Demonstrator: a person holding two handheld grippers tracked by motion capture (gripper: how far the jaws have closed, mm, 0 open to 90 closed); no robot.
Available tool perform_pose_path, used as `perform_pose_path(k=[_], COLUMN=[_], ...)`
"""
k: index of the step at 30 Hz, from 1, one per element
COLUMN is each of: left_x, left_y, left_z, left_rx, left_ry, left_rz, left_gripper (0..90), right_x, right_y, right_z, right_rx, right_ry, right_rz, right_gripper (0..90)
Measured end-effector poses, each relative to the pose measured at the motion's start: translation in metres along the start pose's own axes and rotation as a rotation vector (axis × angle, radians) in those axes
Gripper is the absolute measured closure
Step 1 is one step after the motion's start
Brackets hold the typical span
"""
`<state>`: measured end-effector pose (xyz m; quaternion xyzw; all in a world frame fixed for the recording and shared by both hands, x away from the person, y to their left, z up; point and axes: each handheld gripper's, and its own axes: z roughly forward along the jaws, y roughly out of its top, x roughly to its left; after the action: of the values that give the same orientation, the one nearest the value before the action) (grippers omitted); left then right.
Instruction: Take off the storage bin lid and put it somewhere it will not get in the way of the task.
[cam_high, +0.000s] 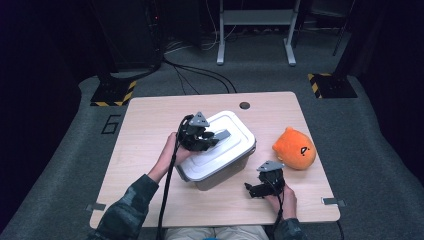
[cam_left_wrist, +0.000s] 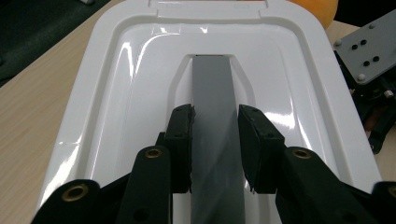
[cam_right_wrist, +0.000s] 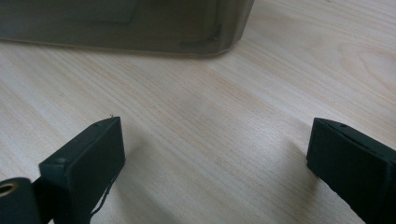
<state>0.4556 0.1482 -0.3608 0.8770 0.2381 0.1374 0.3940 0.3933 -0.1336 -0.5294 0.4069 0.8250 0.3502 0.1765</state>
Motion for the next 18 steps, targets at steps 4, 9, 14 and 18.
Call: perform_pose_path(k=[4,9,14,18], left_x=[0.002,0.006,0.010,0.015], left_y=[0.001,0.001,0.000,-0.001], left_z=[-0.005,-0.010,-0.015,-0.020], left_rx=[-0.009,-0.012,-0.013,-0.015], left_ry=[0.007,0.019,0.032,0.037], left_rz=[0.000,-0.005,-0.016,-0.019], left_gripper=[66.5,66.5,66.5,66.5], right_x=[0.000,0.000,0.000,0.000], right_y=[0.000,0.000,0.000,0.000], right_z=[0.000,0.000,0.000,0.000], right_rx=[0.000,-0.001,-0.001,-0.001], right_ry=[0.000,0.001,0.002,0.002], right_rz=[0.000,0.000,0.000,0.000], right_gripper=[3.5,3.5,3.5,3.5])
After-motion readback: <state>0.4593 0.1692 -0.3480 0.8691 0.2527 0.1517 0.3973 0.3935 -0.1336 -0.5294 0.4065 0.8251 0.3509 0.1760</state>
